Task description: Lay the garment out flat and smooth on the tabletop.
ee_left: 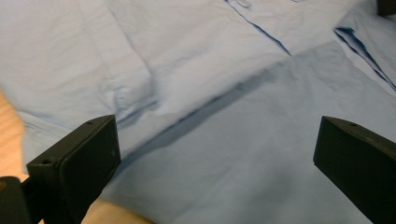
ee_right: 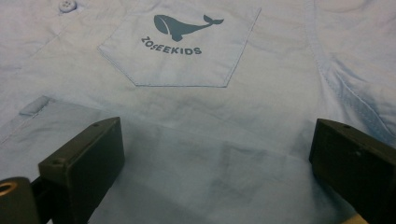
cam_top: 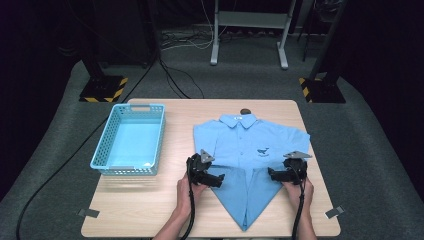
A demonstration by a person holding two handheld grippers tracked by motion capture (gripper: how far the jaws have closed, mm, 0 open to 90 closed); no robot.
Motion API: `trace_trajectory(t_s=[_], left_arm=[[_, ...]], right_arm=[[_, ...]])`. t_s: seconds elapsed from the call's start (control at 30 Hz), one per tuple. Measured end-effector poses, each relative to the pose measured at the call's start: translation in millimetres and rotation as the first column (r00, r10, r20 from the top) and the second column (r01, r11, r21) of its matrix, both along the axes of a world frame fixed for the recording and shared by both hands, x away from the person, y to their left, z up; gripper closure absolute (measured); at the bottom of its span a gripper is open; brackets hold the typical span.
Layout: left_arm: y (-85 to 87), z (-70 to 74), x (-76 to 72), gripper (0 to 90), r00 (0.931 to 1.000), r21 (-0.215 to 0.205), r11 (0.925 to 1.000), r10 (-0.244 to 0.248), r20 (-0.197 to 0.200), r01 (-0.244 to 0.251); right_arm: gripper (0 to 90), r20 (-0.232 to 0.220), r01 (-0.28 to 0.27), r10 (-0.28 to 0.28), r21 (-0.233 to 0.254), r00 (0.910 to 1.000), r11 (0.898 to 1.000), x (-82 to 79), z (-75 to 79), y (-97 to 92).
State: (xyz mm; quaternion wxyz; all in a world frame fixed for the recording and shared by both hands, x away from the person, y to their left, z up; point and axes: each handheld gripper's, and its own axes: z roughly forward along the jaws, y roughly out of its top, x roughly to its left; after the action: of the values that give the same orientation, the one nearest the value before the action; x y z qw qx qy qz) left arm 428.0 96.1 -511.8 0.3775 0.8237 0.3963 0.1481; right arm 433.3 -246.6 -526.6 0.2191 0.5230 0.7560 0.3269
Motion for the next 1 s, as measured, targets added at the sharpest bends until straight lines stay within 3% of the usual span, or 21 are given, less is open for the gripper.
trace_trajectory(t_s=[0.17,0.4,0.43,0.47,0.63,0.73,1.0], left_arm=[[1.3,5.6,16.2,0.0,1.0000,0.004,1.0000,0.004,0.004,-0.004],[-0.1,5.1,42.1,4.7,0.9990,0.073,0.9965,0.042,-0.015,-0.041],[1.7,2.6,48.6,11.5,0.9986,0.073,0.9967,0.037,-0.037,-0.034],[2.3,1.4,51.4,11.8,0.9980,0.069,0.9970,0.039,-0.051,-0.035],[2.0,-2.6,57.0,21.2,0.9965,0.100,0.9931,0.067,-0.050,-0.062],[2.8,-2.4,57.0,30.4,0.9947,0.100,0.9904,0.099,-0.029,-0.096],[8.0,-0.4,57.1,54.0,0.9924,0.111,0.9861,0.123,0.003,-0.123]], right_arm=[[2.6,0.000,-0.004,0.004,0.001,1.0000,1.000,0.3,0.0,0.0],[3.0,0.000,-0.007,0.007,0.003,1.0000,1.000,0.4,0.0,-0.2],[4.2,0.004,-0.005,0.005,0.002,1.0000,1.000,0.3,0.1,-0.3],[4.7,0.006,-0.002,0.002,0.002,1.0000,1.000,0.2,0.2,-0.6],[4.7,0.007,-0.001,0.001,0.002,1.0000,1.000,0.2,0.2,-0.6],[4.7,0.006,-0.001,0.001,0.003,1.0000,1.000,0.2,0.2,-0.5],[4.7,0.007,0.000,0.000,0.003,1.0000,1.000,0.2,0.2,-0.5]])
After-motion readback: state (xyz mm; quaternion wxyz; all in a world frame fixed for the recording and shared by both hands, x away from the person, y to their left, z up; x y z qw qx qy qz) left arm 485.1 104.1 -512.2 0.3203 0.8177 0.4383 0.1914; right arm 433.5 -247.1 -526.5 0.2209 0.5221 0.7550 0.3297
